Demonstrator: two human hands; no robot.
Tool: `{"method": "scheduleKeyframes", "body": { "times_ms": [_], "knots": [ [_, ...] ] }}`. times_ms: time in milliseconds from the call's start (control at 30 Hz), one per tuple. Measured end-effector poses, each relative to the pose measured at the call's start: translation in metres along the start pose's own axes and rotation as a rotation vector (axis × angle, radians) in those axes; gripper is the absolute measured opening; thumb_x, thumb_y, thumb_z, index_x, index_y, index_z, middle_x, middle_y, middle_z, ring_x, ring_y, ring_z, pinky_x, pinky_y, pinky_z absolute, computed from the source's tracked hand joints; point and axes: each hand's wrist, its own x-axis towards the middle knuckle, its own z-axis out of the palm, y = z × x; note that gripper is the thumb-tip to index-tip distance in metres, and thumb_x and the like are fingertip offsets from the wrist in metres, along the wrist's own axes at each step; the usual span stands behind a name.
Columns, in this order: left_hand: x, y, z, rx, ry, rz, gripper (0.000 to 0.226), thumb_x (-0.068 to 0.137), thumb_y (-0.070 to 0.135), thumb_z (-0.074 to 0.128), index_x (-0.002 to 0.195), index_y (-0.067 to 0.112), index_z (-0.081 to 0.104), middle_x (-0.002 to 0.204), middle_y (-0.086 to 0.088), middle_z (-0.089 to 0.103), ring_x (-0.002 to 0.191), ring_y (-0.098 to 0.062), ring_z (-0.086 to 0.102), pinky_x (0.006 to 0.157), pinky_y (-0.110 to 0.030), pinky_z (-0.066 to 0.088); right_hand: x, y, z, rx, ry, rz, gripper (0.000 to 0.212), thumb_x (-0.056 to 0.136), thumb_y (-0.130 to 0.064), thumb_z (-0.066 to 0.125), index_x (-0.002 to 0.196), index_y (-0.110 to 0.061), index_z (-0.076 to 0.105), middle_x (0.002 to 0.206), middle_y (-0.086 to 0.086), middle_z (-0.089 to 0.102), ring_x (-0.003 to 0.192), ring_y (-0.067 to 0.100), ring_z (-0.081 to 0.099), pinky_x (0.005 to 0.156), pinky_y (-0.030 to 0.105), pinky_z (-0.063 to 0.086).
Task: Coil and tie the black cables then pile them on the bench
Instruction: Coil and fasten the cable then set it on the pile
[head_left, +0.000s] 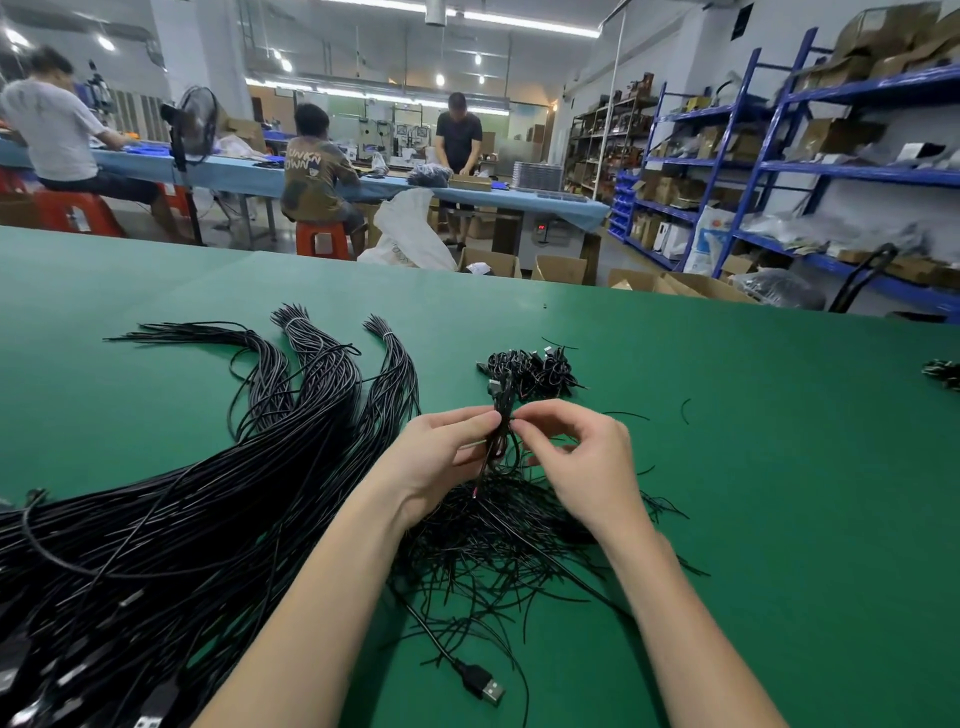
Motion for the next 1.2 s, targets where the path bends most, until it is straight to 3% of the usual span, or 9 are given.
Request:
{"method": "scheduleKeyframes", "body": {
  "times_ms": [133,267,433,567,700,833,933,1100,1200],
  "knots": [
    [-0.002,0.004,0.0,0.001,-0.031,-0.024,0.015,0.09,0.008,0.069,0.103,0.002,0.074,0.083,-0.01,0.073,0.069,-0.016,0.068,0.064,-0.025,0.058,-0.001,-0.005,-0.004,-0.156,0.007,-0.217,0.011,0.091,-0.015,0.077,0.091,-0.026,0.077,0.088,-0.017,0.071,0.085,0.005,0.067,0.063,0.009,0.047],
    [-0.002,0.008,-0.002,0.042,-0.044,-0.041,0.019,0.087,0.01,0.072,0.103,-0.001,0.074,0.085,-0.011,0.073,0.07,-0.015,0.068,0.072,-0.027,0.06,0.0,-0.007,-0.006,-0.253,-0.039,-0.334,0.008,0.092,-0.009,0.073,0.094,-0.017,0.074,0.091,-0.011,0.067,0.084,0.001,0.063,0.068,0.007,0.046],
    [-0.004,0.007,0.0,0.039,-0.047,-0.048,0.028,0.084,0.009,0.074,0.11,-0.002,0.072,0.096,-0.014,0.074,0.078,-0.017,0.068,0.084,-0.031,0.057,0.001,-0.016,-0.003,-0.287,-0.038,-0.296,0.009,0.091,-0.007,0.071,0.089,-0.016,0.071,0.086,-0.007,0.065,0.08,0.007,0.061,0.063,0.009,0.046],
    [-0.005,0.01,-0.001,0.121,-0.055,0.017,0.031,0.08,0.009,0.078,0.11,0.002,0.071,0.071,0.0,0.074,0.062,-0.007,0.067,0.073,-0.026,0.057,0.003,-0.026,-0.005,-0.27,-0.059,-0.151,0.014,0.09,-0.01,0.07,0.081,-0.021,0.069,0.076,-0.014,0.065,0.079,0.007,0.062,0.063,0.015,0.05],
    [-0.007,0.009,0.001,0.177,-0.028,0.153,0.03,0.079,0.012,0.081,0.107,0.008,0.075,0.094,-0.009,0.078,0.075,-0.007,0.07,0.065,-0.014,0.052,0.007,-0.034,-0.013,-0.169,-0.076,0.06,0.023,0.091,-0.018,0.073,0.073,-0.031,0.068,0.066,-0.016,0.066,0.063,0.008,0.069,0.061,0.013,0.049],
    [-0.006,0.008,0.004,0.388,-0.02,0.311,0.027,0.085,0.009,0.077,0.113,0.011,0.075,0.095,0.002,0.079,0.082,0.0,0.07,0.071,-0.009,0.049,0.009,-0.035,-0.015,-0.032,-0.11,0.252,0.012,0.092,-0.016,0.073,0.081,-0.019,0.075,0.067,-0.006,0.069,0.053,0.01,0.067,0.061,0.023,0.055],
    [-0.006,0.004,0.006,0.448,-0.004,0.443,0.029,0.087,0.005,0.076,0.115,0.005,0.074,0.104,0.0,0.078,0.096,-0.006,0.071,0.087,-0.017,0.052,0.01,-0.032,-0.014,0.274,-0.148,0.417,0.012,0.095,-0.005,0.068,0.084,-0.006,0.073,0.068,0.001,0.064,0.057,0.01,0.059,0.057,0.02,0.052],
    [-0.01,-0.002,0.007,0.666,-0.004,0.769,0.025,0.086,0.007,0.077,0.11,0.013,0.078,0.104,0.005,0.077,0.1,-0.009,0.07,0.092,-0.023,0.053,0.012,-0.025,-0.019,0.853,-0.2,0.812,0.019,0.088,0.009,0.064,0.074,0.002,0.074,0.068,0.008,0.064,0.054,0.009,0.06,0.048,0.013,0.052],
    [-0.007,0.005,0.001,0.782,-0.015,0.766,0.025,0.085,0.013,0.079,0.109,0.02,0.079,0.102,0.008,0.077,0.1,-0.005,0.069,0.093,-0.023,0.052,0.01,-0.019,-0.017,1.058,-0.248,0.914,0.003,0.078,0.004,0.069,0.079,0.004,0.071,0.071,0.01,0.063,0.058,0.011,0.061,0.045,0.012,0.051]
  ]
}}
